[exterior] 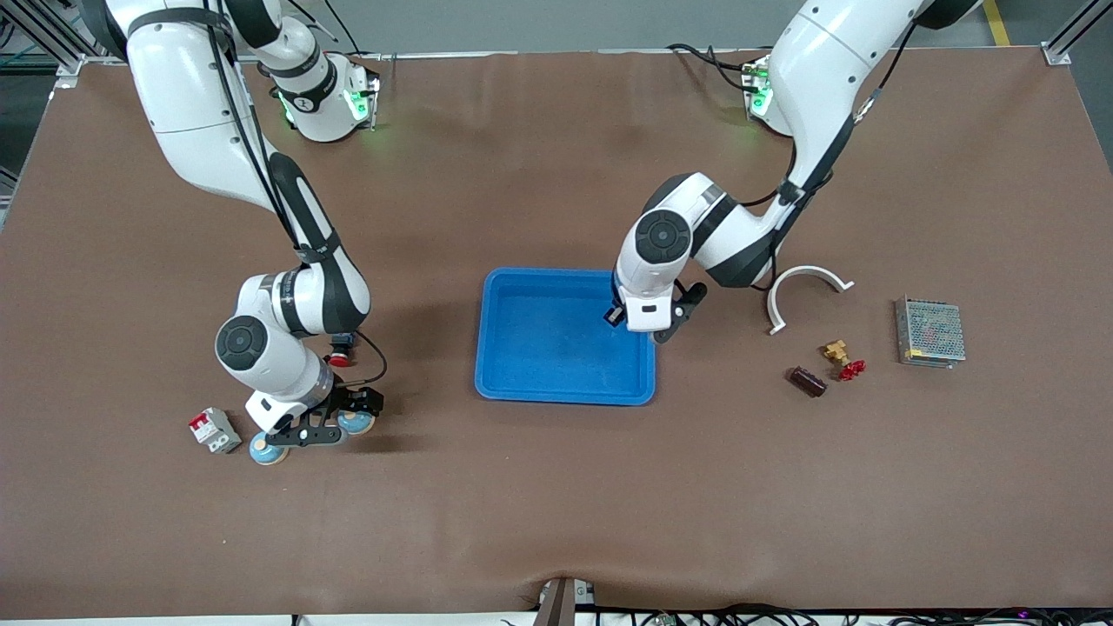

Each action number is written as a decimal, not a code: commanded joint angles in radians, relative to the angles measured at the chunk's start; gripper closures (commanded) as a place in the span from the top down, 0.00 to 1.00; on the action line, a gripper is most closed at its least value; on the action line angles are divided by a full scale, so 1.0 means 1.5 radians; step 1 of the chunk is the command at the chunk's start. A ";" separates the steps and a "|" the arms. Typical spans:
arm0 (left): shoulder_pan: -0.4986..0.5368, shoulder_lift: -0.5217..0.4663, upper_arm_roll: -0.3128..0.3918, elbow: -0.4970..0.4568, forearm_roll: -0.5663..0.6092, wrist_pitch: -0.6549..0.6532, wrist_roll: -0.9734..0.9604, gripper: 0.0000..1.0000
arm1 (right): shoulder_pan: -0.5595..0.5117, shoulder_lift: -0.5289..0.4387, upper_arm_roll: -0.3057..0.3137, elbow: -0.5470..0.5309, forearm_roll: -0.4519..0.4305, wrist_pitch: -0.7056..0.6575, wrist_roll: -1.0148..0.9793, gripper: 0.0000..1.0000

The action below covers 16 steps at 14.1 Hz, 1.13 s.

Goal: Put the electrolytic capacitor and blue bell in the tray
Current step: 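Drop the capacitor in the tray while the right gripper grasps the button, then grasp another capacitor with the left gripper while the right gripper lifts the button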

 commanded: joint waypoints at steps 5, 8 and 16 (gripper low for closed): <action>-0.005 0.043 0.005 0.028 0.014 -0.004 -0.013 0.00 | 0.006 0.017 -0.003 0.014 0.009 0.010 0.001 1.00; -0.004 0.047 0.006 0.030 0.014 -0.004 -0.011 0.56 | 0.006 0.018 -0.003 0.017 0.007 0.010 0.001 1.00; 0.039 0.007 0.009 0.108 0.022 -0.069 0.032 1.00 | 0.006 0.023 -0.003 0.019 0.008 0.010 0.001 0.70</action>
